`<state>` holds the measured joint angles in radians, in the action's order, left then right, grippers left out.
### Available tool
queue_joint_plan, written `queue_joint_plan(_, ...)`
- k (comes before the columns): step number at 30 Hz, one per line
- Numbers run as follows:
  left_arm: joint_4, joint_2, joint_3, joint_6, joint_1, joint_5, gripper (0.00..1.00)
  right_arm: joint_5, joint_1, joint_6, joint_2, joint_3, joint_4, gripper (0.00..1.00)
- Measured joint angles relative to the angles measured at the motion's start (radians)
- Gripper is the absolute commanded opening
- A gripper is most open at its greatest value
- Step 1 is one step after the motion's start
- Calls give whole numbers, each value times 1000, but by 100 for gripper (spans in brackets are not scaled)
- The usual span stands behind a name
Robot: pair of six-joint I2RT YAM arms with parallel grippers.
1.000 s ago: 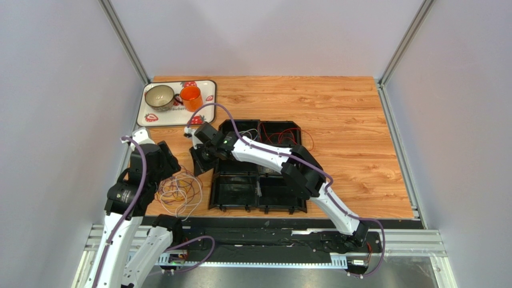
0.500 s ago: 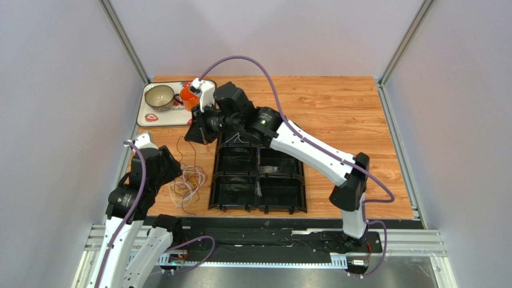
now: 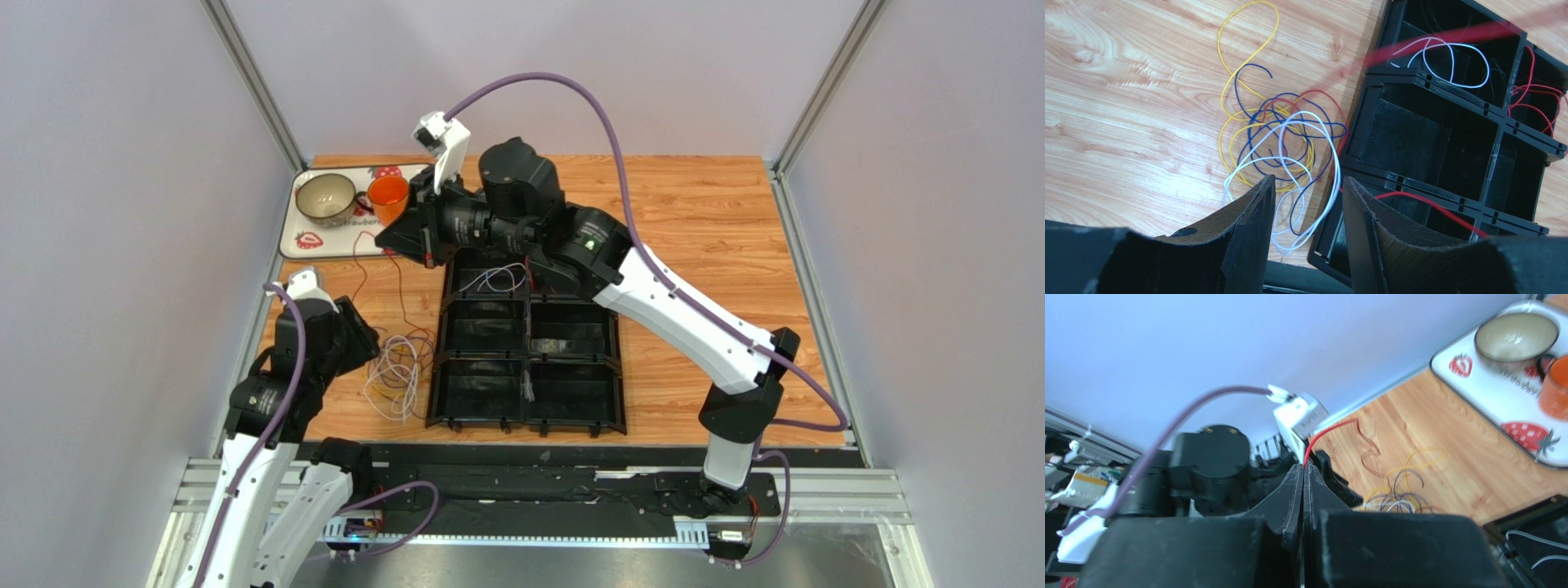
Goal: Untangle the cables
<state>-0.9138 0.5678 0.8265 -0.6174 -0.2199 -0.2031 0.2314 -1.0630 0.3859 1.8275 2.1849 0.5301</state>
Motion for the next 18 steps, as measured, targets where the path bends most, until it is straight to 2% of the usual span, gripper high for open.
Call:
queue_joint_plan(10,21,30,0,3,1,29,52,-92,0,-58,-97,108,-111,0)
queue_joint_plan(18,21,30,0,3,1,40,52,-193,-1,-161,-161,116,-174,0)
